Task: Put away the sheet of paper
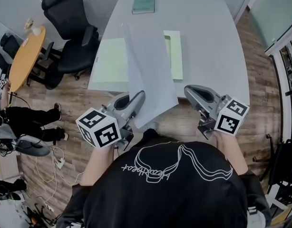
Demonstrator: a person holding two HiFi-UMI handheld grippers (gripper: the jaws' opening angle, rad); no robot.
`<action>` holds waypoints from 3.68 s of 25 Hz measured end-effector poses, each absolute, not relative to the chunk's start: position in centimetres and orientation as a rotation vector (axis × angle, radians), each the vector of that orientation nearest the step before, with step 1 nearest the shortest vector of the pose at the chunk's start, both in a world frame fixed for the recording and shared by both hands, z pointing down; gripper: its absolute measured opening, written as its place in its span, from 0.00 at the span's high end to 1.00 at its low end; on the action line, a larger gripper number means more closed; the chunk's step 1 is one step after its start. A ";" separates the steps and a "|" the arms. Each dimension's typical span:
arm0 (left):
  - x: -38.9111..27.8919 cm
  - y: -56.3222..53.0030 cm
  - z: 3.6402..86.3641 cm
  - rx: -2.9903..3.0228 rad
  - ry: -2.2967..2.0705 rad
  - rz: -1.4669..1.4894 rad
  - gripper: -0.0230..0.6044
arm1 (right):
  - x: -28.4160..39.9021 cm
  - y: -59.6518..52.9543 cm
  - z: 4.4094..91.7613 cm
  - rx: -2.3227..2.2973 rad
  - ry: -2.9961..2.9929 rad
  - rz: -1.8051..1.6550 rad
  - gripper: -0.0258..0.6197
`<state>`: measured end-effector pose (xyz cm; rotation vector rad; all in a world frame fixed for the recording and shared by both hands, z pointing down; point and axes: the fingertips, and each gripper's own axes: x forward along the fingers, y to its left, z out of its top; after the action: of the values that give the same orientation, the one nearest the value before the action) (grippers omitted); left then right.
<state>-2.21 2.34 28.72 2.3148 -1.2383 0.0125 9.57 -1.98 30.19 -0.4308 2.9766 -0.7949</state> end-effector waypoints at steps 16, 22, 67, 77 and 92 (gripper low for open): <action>-16.8 -8.1 30.8 2.315 -1.095 0.070 0.95 | -3.5 -10.5 32.1 -0.633 2.943 -0.871 0.95; -19.5 -9.3 31.1 2.298 -1.075 0.041 0.95 | -4.3 -11.0 32.2 -0.705 2.949 -0.850 0.95; -23.3 -16.4 41.4 2.105 -1.104 0.366 0.95 | -4.6 -19.0 37.4 -0.673 2.965 -1.110 0.95; -23.7 -16.8 44.8 2.045 -1.062 0.346 0.95 | -4.7 -19.4 37.9 -0.677 2.973 -1.129 0.95; -23.1 -17.1 47.7 1.985 -1.030 0.337 0.95 | -4.1 -19.7 39.0 -0.713 2.965 -1.163 0.95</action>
<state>-23.15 -17.13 47.69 1.9852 -1.0304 0.3371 -4.08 -19.69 38.97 -0.7129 2.9652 -1.1629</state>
